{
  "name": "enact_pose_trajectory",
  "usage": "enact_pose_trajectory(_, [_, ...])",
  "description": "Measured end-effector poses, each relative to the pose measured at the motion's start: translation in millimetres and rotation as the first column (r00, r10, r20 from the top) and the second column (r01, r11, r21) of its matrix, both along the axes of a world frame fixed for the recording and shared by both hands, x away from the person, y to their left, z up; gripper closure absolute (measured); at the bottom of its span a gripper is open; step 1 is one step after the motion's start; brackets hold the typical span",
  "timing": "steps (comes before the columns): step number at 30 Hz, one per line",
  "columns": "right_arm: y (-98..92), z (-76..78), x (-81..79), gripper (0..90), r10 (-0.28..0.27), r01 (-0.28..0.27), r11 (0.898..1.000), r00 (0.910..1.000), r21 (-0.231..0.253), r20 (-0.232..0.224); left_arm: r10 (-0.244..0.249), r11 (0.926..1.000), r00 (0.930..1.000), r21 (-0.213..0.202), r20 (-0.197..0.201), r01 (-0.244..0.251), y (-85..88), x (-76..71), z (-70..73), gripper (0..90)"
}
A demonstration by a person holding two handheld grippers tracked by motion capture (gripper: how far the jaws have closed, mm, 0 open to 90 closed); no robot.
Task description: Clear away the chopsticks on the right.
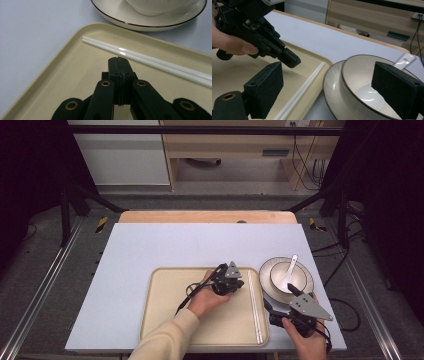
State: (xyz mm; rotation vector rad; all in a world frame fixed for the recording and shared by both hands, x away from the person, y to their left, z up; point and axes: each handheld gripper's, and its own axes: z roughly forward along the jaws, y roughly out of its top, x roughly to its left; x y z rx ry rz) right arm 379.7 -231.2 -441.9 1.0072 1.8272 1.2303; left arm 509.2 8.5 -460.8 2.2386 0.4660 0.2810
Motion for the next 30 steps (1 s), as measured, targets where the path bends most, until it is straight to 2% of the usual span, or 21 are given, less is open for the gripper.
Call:
enact_pose_trajectory(1, [0.0, 0.0, 0.0, 10.3, 0.0, 0.0, 1.0, 1.0, 0.0, 0.0, 0.0, 1.0, 1.0, 0.0, 0.0, 0.0, 0.0, 0.0, 0.0, 89.7])
enact_pose_trajectory(2, [10.7, 1.6, -0.2, 10.0, 0.027, -0.027, 0.999, 0.9996, -0.019, 0.003, 0.017, 0.9996, 0.9998, -0.023, 0.008, -0.017, 14.8, -4.9, 4.6, 89.7])
enact_pose_trajectory(4, [17.5, 2.2, 0.6, 10.0, 0.033, -0.033, 0.999, 0.9995, -0.025, 0.004, 0.022, 0.9996, 0.9996, -0.018, 0.017, -0.022, 28.5, -7.8, 8.2, 89.7])
enact_pose_trajectory(5, [19.8, 2.3, 1.5, 9.9, 0.036, -0.036, 0.999, 0.9994, -0.026, 0.0, 0.04, 0.9986, 0.999, -0.036, 0.022, -0.039, 39.4, -11.1, 10.0, 89.6])
enact_pose_trajectory(8, [27.5, 0.8, 7.5, 10.0, 0.043, -0.043, 0.999, 0.9989, -0.007, -0.018, 0.071, 0.996, 0.9971, -0.056, 0.029, -0.069, 63.9, -16.9, 13.6, 89.6])
enact_pose_trajectory(9, [29.1, 0.3, 9.2, 10.2, 0.041, -0.041, 0.999, 0.9989, 0.003, -0.021, 0.087, 0.994, 0.9954, -0.069, 0.038, -0.084, 79.2, -20.5, 15.9, 89.6])
enact_pose_trajectory(12, [33.8, -1.2, 15.3, 11.0, 0.046, -0.045, 0.999, 0.9986, 0.026, -0.025, 0.125, 0.9876, 0.9911, -0.101, 0.045, -0.12, 106.7, -26.7, 18.4, 89.5])
enact_pose_trajectory(14, [35.9, -1.8, 18.6, 11.0, 0.051, -0.05, 0.998, 0.9985, 0.046, -0.02, 0.164, 0.9791, 0.9855, -0.129, 0.045, -0.157, 129.5, -32.4, 19.2, 88.1])
enact_pose_trajectory(16, [37.6, -2.2, 20.8, 10.8, 0.055, -0.054, 0.997, 0.9983, 0.054, -0.017, 0.186, 0.9741, 0.9812, -0.14, 0.052, -0.177, 142.0, -36.0, 19.7, 84.3])
enact_pose_trajectory(19, [39.8, -3.0, 21.8, 10.5, 0.063, -0.062, 0.996, 0.9979, 0.069, -0.014, 0.228, 0.9629, 0.9711, -0.165, 0.07, -0.214, 163.5, -44.3, 18.3, 74.8])
enact_pose_trajectory(20, [40.9, -3.3, 22.0, 10.4, 0.063, -0.062, 0.996, 0.998, 0.066, -0.01, 0.237, 0.9612, 0.9681, -0.165, 0.083, -0.221, 167.8, -46.6, 17.6, 68.4])
enact_pose_trajectory(22, [42.1, -3.6, 21.8, 10.5, 0.065, -0.064, 0.996, 0.9978, 0.069, -0.011, 0.256, 0.9554, 0.9609, -0.178, 0.104, -0.236, 178.2, -52.3, 15.3, 61.0])
enact_pose_trajectory(23, [42.3, -3.7, 21.7, 10.5, 0.064, -0.063, 0.996, 0.9979, 0.07, -0.012, 0.274, 0.9484, 0.955, -0.197, 0.114, -0.248, 185.5, -55.2, 14.3, 57.1])
enact_pose_trajectory(25, [41.9, -4.2, 21.8, 10.3, 0.065, -0.064, 0.995, 0.9978, 0.071, -0.01, 0.297, 0.9419, 0.9462, -0.202, 0.128, -0.269, 192.6, -56.7, 15.8, 49.9])
enact_pose_trajectory(26, [41.4, -4.3, 21.8, 10.3, 0.067, -0.066, 0.995, 0.9977, 0.073, -0.01, 0.313, 0.9357, 0.941, -0.212, 0.13, -0.282, 197.1, -57.3, 17.8, 44.8])
enact_pose_trajectory(28, [40.5, -5.0, 21.5, 10.3, 0.079, -0.077, 0.994, 0.9967, 0.077, -0.018, 0.332, 0.9256, 0.9341, -0.235, 0.131, -0.296, 205.9, -59.1, 21.3, 40.1])
enact_pose_trajectory(29, [40.2, -5.7, 21.4, 10.4, 0.084, -0.082, 0.994, 0.9963, 0.078, -0.019, 0.348, 0.9188, 0.9272, -0.246, 0.137, -0.309, 212.2, -60.5, 23.4, 37.8])
enact_pose_trajectory(30, [39.9, -6.9, 21.3, 10.4, 0.09, -0.087, 0.993, 0.9957, 0.078, -0.024, 0.357, 0.9144, 0.9232, -0.256, 0.143, -0.314, 216.4, -61.4, 24.6, 34.3])
